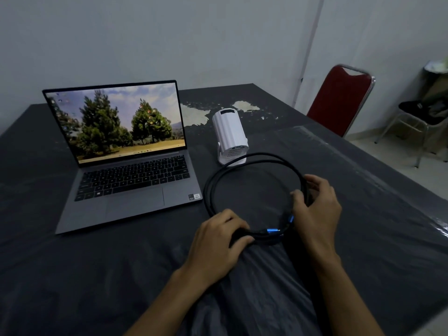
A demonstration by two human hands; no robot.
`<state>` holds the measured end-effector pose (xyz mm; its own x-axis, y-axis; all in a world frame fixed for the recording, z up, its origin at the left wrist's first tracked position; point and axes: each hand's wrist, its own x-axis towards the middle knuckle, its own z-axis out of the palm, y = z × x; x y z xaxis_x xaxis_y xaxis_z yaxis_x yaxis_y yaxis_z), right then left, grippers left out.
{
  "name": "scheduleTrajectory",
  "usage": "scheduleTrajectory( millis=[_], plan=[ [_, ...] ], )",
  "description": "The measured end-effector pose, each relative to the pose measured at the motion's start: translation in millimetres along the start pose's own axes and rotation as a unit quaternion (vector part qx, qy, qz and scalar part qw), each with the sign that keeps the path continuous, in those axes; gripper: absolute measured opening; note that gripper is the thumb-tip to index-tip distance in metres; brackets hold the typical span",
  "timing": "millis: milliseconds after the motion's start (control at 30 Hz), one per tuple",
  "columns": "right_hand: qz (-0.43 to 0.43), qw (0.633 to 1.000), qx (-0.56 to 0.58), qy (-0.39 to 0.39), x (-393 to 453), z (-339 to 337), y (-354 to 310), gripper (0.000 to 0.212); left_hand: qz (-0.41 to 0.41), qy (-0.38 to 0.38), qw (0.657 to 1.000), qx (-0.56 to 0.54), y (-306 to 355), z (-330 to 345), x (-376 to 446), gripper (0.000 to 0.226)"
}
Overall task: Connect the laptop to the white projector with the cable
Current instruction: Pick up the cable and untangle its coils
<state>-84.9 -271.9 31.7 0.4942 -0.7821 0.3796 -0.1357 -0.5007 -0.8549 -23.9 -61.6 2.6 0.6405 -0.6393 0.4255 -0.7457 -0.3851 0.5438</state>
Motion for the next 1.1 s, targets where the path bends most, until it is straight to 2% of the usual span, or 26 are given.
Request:
scheduleTrajectory(
  millis=[167,300,467,600,733,900,1000,1100],
  plan=[
    [0.020,0.993,0.121,0.000,-3.4,-0.8,-11.2,0.031,0.021,0.056,0.998,0.037,3.1,0.7,-1.3,0.019],
    [-0.012,0.984,0.176,-0.026,-5.3,1.1,-11.3,0.025,0.025,0.116,0.993,0.025,7.0,-1.5,-0.3,0.019],
    [-0.109,0.977,0.165,-0.080,-8.7,-2.8,-13.1,0.059,0.006,0.190,0.982,-0.016,3.2,-8.5,-0.1,0.021],
    [-0.202,0.976,0.057,-0.050,-7.6,-1.8,-14.5,0.040,0.009,0.234,0.972,-0.019,4.8,-25.3,6.4,0.019],
    [-0.249,0.968,0.022,-0.018,-8.5,-1.0,-14.4,0.026,0.026,0.260,0.965,-0.015,11.7,-54.2,16.6,0.017],
    [-0.279,0.959,0.052,0.018,-22.6,1.6,-24.7,0.005,0.056,0.283,0.957,-0.003,29.5,-89.1,25.8,0.018],
    [-0.293,0.952,0.082,0.013,-39.0,4.0,-36.9,0.008,0.077,0.296,0.952,0.005,41.9,-109.1,28.0,0.022],
    [-0.290,0.951,0.108,-0.026,-56.4,11.8,-51.6,0.005,0.097,0.308,0.946,0.038,52.1,-128.8,28.7,0.026]
  ],
)
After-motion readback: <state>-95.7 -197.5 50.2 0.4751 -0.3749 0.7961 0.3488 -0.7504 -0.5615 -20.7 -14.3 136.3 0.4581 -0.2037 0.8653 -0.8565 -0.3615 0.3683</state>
